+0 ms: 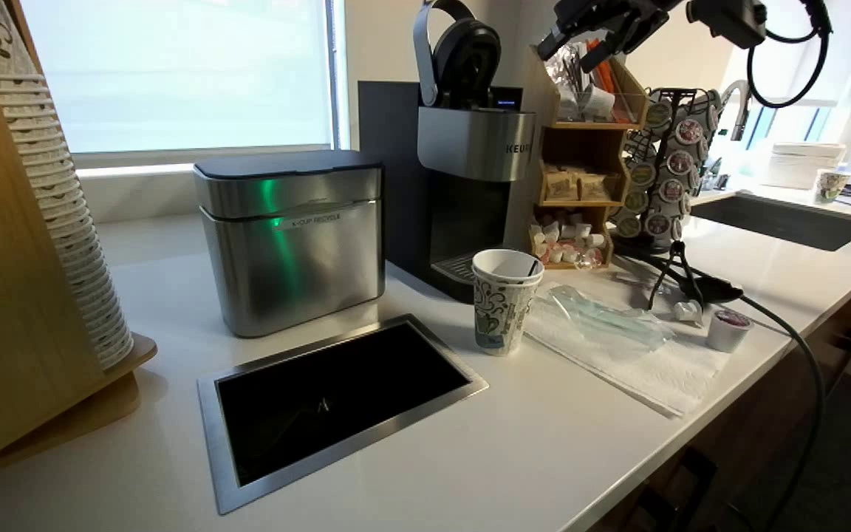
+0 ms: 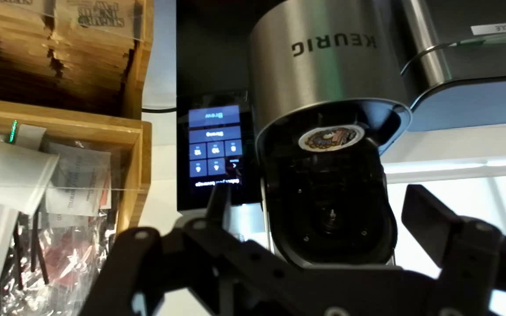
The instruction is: Remove the coffee pod from the coffee maker and place it on the table
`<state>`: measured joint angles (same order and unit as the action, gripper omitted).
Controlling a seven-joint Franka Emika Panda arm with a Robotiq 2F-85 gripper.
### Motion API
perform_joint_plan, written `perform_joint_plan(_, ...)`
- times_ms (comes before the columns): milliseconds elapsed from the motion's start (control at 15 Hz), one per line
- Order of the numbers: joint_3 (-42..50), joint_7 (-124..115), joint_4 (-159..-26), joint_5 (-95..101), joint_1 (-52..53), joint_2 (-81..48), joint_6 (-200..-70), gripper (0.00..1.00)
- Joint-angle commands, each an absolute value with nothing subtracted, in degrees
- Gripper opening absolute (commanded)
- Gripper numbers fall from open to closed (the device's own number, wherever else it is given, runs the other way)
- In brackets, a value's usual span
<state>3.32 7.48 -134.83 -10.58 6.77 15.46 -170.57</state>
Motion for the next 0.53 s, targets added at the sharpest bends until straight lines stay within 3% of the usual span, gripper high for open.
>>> perform_joint_plan(0,1.68,4.17,-133.61,-9.97,5.52,12.48,-173.76,1.00)
perform_joint_plan(200,-0.73,-0.59,-133.07,-6.07,1.79,10.97,-172.51,1.00)
perform_joint_plan(467,1.26,3.22,-133.86,-8.82,4.60,12.22,-172.59,1.00)
